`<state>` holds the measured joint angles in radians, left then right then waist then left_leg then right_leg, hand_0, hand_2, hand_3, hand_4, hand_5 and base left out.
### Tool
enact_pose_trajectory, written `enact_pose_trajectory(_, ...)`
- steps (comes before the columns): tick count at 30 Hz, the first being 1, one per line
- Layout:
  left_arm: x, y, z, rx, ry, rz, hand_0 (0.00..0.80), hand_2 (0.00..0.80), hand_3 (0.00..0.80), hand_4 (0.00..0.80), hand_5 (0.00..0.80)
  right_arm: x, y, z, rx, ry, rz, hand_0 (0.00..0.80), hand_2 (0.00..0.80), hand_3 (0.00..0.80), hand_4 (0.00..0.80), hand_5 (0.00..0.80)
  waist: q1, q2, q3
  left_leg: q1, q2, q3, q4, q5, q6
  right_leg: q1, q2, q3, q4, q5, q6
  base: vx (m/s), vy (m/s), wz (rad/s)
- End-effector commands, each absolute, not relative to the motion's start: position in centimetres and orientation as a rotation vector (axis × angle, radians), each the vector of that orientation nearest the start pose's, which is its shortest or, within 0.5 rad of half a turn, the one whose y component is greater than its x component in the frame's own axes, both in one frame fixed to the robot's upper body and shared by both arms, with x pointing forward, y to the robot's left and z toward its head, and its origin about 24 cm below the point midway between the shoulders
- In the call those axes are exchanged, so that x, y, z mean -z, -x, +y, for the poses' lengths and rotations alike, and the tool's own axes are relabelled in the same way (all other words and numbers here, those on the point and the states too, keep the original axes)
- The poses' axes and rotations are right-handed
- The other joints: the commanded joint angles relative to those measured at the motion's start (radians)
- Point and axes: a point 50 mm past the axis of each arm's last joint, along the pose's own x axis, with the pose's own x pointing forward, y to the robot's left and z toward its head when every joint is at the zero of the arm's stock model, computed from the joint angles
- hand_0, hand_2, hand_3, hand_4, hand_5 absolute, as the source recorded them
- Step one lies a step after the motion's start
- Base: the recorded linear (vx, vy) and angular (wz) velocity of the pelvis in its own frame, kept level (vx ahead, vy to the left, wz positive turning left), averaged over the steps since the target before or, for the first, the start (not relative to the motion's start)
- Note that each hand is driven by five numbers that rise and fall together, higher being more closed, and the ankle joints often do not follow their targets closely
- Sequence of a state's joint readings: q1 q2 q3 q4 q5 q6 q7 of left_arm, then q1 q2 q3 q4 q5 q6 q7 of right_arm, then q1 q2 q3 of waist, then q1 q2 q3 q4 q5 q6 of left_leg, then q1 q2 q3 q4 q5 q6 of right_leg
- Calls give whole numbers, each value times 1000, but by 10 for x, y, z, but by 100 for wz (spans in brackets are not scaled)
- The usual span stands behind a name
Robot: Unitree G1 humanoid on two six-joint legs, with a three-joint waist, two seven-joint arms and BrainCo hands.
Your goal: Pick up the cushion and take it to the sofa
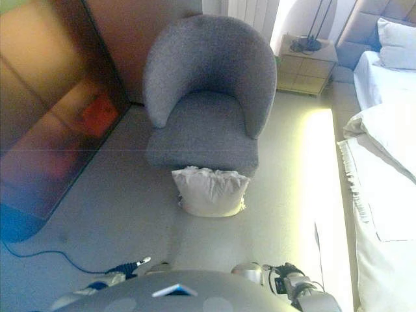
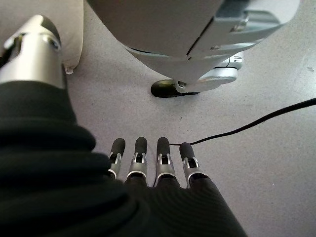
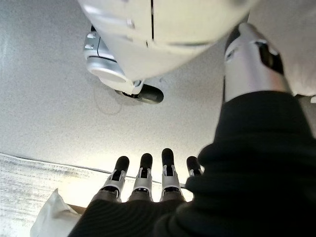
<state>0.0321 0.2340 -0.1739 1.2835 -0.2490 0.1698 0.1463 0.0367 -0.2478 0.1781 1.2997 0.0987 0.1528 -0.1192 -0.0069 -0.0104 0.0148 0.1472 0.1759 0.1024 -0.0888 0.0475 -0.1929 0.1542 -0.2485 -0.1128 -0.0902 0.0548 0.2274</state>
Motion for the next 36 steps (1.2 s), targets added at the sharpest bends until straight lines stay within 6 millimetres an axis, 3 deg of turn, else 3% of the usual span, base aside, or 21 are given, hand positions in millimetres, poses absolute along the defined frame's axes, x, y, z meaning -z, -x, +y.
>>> enact_pose_trajectory(1, 168, -61, 235, -286, -206, 1452, 0, 0, 0, 0, 0, 166, -62, -244, 166, 371, 1442, 0, 0, 0, 0, 0, 18, -20, 27, 19, -161, 1, 4, -127, 164, -7, 141, -35, 18, -68, -115, 0, 0, 0)
enact_pose_trajectory(27, 167, -67, 236, -202, -277, 1451, 0, 0, 0, 0, 0, 165, -66, -246, 147, 403, 1423, 0, 0, 0, 0, 0, 14, -18, 29, 22, -154, 8, 2, -122, 160, 6, 167, -42, 22, -85, -125, -11, -16, 1)
enact_pose_trajectory(36, 167, -67, 236, -209, -289, 1446, 0, 0, 0, 0, 0, 165, -69, -244, 136, 397, 1420, 0, 0, 0, 0, 0, 16, -22, 34, 23, -126, 21, 19, -115, 141, 10, 182, -38, 18, -89, -136, 32, -98, 1)
